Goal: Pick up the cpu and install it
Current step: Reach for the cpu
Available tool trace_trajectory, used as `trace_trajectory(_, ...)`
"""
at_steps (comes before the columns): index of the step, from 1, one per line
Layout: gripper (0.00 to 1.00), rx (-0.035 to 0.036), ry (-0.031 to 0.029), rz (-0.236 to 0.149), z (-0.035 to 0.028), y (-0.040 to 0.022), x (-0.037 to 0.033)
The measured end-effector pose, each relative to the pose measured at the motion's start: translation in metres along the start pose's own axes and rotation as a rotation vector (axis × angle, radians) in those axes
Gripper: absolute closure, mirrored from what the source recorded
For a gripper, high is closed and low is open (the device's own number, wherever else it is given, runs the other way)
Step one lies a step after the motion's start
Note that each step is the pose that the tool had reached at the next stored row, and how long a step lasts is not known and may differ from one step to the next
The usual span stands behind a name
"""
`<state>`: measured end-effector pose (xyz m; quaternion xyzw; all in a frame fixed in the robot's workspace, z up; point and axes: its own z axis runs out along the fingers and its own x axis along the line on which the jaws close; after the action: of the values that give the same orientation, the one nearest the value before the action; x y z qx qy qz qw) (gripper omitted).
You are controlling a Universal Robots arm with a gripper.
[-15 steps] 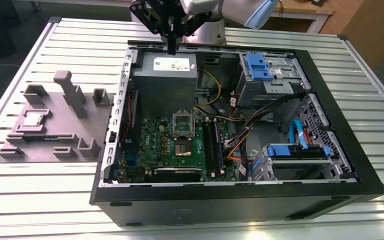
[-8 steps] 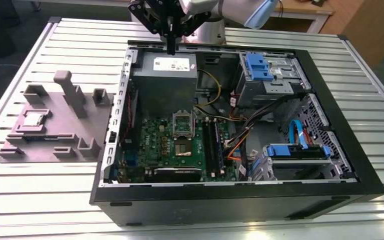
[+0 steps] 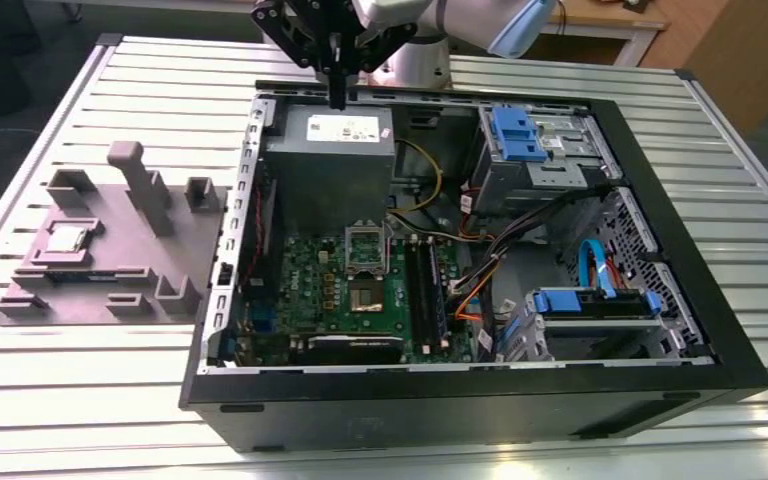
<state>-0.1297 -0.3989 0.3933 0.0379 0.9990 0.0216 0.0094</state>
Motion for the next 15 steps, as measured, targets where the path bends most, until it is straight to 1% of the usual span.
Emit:
trace_trajectory(1, 0.90, 0.0000, 0.0000, 0.000, -0.0001, -0.0002, 0.0029)
trace_trajectory(9, 0.90, 0.0000, 0.0000, 0.000, -0.0001, -0.0003, 0.0045)
trace_trajectory(11, 0.90, 0.0000, 0.0000, 0.000, -0.0001, -0.0007, 0.0092)
trace_trajectory(15, 0.90, 0.0000, 0.0000, 0.000, -0.0002, -0.0008, 0.0103)
